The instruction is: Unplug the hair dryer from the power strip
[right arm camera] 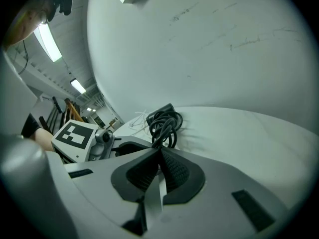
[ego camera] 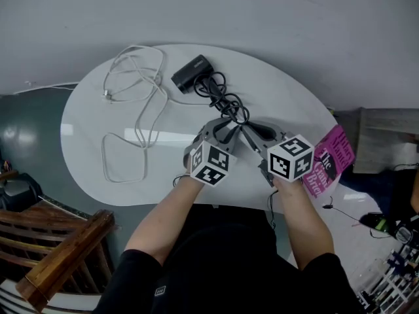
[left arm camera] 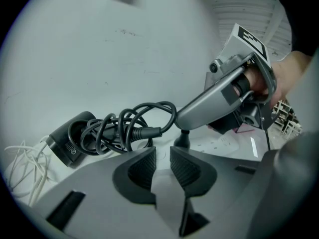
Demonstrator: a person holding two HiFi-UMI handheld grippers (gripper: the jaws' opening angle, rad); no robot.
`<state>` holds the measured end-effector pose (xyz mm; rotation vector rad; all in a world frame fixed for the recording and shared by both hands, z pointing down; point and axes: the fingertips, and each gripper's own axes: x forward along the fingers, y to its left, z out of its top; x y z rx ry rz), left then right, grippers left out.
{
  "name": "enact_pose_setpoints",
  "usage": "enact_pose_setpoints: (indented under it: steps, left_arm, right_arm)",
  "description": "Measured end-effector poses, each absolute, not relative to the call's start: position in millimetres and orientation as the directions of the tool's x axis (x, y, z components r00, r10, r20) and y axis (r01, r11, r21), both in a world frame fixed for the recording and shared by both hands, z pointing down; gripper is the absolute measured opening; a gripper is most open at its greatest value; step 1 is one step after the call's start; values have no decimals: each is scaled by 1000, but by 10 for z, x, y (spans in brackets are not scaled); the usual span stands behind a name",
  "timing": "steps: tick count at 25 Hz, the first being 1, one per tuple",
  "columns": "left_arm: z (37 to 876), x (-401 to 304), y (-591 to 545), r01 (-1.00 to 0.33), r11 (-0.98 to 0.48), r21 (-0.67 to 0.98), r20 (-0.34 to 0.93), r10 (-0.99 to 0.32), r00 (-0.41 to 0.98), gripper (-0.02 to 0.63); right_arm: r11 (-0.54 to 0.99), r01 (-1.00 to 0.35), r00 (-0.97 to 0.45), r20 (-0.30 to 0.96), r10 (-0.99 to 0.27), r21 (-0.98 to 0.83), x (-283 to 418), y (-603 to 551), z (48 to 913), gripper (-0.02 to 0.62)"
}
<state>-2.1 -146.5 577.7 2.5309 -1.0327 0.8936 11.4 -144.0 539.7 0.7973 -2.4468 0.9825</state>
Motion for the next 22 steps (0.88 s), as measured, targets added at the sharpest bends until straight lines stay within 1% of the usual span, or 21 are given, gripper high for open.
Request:
enact_pose_setpoints:
  steps: [4,7,9,11,14,19,22]
  left_arm:
    - [5785,22,-1452,-677,-736,-28,642,-532,552,91]
    - [5788,40,-1453,-676,-736,-26,643,-530,552,91]
    - [5784,39,-1456,-684,-729,-21,641,-535,550,91]
    - [5785,32,-1459,-690,-724,-13,642,-535,549,91]
    - [5785,27,-1450,-691,-723,-4,646,-529,550,94]
    - [5779,40,-1432,-685,-728,-16,650,-528,546,92]
    - [5772,70,-1413,-672,-740,-25,654,-521,549,67]
  right_arm:
    - [522,-629,-776,508,-375,-576,188,-1482,5429,40]
    - [472,-629,-777,491,-393,-618,231,-1539,5445,40]
    - [476,-639,-769,504,-394,-604,224,-1554,5442,41]
    - [511,-646,-761,526,-379,-567,199,-1534,5429,40]
    - [536,-633,-770,529,-357,-559,191,-1465,5404,40]
    - [492,-625,-780,510,-362,-606,180,-1468,5390,40]
    - [464,-612,-791,489,-369,-640,169,-1484,5368,40]
